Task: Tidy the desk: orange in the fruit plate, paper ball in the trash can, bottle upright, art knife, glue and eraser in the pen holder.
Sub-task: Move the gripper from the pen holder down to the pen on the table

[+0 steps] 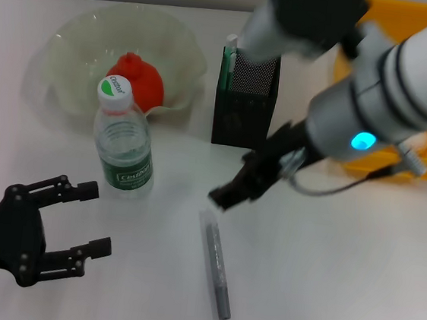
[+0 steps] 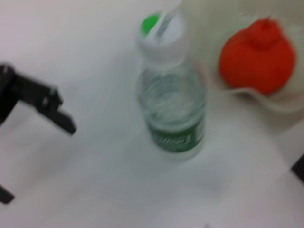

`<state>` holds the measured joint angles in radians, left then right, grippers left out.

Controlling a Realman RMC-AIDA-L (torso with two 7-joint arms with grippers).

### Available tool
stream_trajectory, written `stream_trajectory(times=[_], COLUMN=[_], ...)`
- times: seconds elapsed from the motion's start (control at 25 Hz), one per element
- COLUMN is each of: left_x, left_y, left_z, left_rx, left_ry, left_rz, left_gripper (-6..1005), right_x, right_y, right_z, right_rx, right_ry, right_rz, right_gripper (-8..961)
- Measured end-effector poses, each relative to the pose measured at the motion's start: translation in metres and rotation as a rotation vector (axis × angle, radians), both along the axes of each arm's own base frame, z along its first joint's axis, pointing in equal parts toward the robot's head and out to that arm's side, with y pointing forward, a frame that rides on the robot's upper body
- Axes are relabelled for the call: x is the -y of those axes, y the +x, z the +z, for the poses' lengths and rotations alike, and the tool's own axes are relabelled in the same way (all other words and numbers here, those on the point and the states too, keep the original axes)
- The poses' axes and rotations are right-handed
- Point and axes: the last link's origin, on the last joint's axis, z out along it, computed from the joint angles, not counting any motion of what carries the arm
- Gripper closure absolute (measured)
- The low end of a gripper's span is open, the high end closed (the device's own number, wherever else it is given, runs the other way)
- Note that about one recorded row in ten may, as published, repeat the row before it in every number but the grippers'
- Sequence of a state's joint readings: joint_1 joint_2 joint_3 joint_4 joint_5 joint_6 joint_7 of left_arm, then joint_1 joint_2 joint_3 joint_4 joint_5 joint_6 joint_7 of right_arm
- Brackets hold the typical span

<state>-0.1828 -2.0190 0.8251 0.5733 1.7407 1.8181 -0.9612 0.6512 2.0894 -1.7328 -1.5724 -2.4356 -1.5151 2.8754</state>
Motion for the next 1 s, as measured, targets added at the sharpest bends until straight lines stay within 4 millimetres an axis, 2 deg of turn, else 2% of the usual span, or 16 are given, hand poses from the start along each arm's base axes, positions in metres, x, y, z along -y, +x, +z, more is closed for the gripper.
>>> stream_trajectory(times=[0.2,0.6,1.0], left_x=[0.001,0.001,0.002], left_y=[-0.001,-0.001,-0.001], left_z=[0.000,-0.001,-0.003], left_rx=[-0.002,0.000,0.001], left_ry=[-0.001,-0.004,-0.008], left_rz=[0.002,0.007,0.009], left_gripper=[216,216,216], right_x=[0.003,-0.001,-0.002], right_y=[0.006,0.018,0.023], right_z=[-0.027,-0.061,-0.073], right_rx=[0.030,0.054,0.088], right_ry=[-0.026,-0.018,-0.037], right_rz=[0.006,0.020,0.031], right_gripper=[200,201,203])
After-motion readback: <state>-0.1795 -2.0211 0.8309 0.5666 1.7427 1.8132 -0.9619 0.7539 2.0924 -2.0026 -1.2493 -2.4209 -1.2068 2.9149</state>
